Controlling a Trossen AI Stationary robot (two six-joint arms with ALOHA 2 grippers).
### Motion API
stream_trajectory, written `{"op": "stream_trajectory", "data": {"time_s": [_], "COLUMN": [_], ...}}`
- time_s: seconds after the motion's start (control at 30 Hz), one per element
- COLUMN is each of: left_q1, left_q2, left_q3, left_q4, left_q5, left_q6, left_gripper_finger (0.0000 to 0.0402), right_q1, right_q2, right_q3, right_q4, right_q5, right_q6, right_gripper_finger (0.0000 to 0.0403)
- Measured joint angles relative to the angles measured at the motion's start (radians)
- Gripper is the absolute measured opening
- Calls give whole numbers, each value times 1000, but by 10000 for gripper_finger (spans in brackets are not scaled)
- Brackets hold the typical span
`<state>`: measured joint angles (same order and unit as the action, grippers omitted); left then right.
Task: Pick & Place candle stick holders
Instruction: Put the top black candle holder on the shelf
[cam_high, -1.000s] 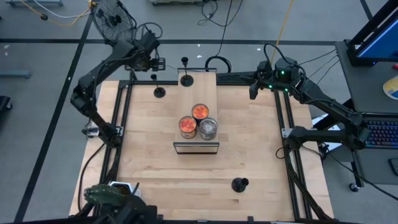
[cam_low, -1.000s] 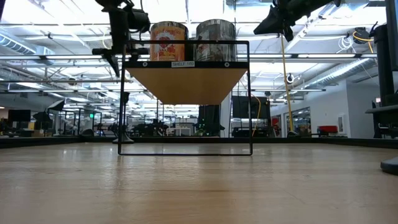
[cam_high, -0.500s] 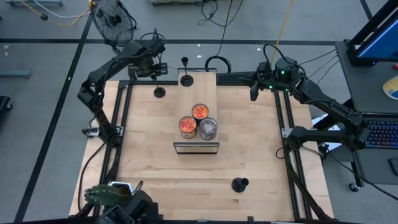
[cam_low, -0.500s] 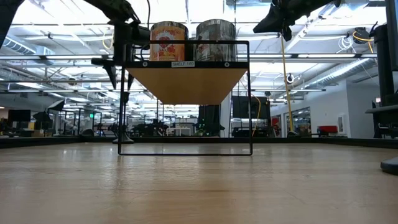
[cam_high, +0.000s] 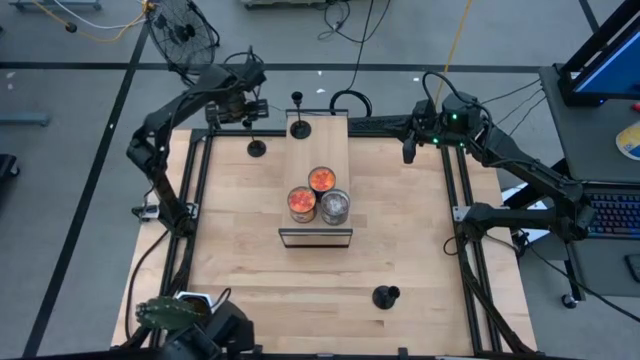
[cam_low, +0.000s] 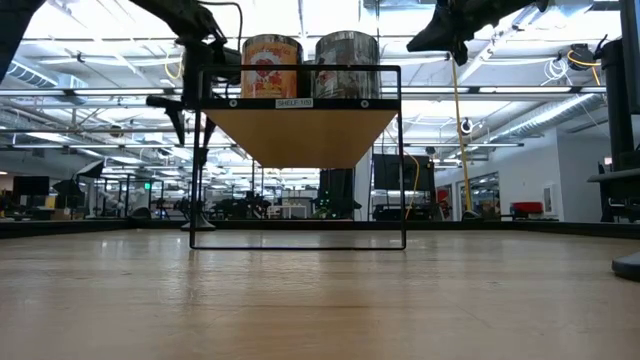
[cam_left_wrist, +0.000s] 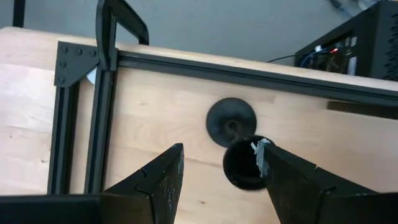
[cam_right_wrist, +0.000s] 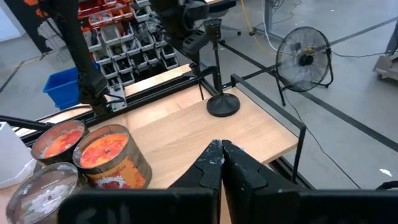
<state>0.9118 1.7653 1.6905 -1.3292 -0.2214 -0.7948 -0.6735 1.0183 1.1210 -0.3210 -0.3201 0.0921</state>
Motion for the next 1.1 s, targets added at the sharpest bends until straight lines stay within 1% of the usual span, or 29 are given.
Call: {"op": "stream_trajectory", "data": {"time_s": [0.17,0.4,0.47,0.63,0.8,0.93,1.1], "left_q1": [1,4,4,3,2,2,2], "left_q2": [34,33,33,33,25,27,27], "left_q3": [0,0,-1,-41,-100,-105,-106], "left_q4": [-5,-10,-16,-4,54,64,72], "left_q5": [-10,-15,-3,35,72,73,88], "left_q6": [-8,-12,-12,-20,-23,-23,-19], "left_gripper_finger": [214,213,206,157,109,76,20], "right_q1": [0,0,0,0,0,0,0], "right_q2": [0,0,0,0,0,0,0], "right_q3": [0,0,0,0,0,0,0], "right_q4": [-6,-7,-7,-9,-13,-13,-13], "right_q5": [-1,-1,-1,-1,-1,-1,-1], "right_q6": [0,-7,-7,-8,-11,-11,-11], "right_gripper_finger": [0,0,0,0,0,0,0]}}
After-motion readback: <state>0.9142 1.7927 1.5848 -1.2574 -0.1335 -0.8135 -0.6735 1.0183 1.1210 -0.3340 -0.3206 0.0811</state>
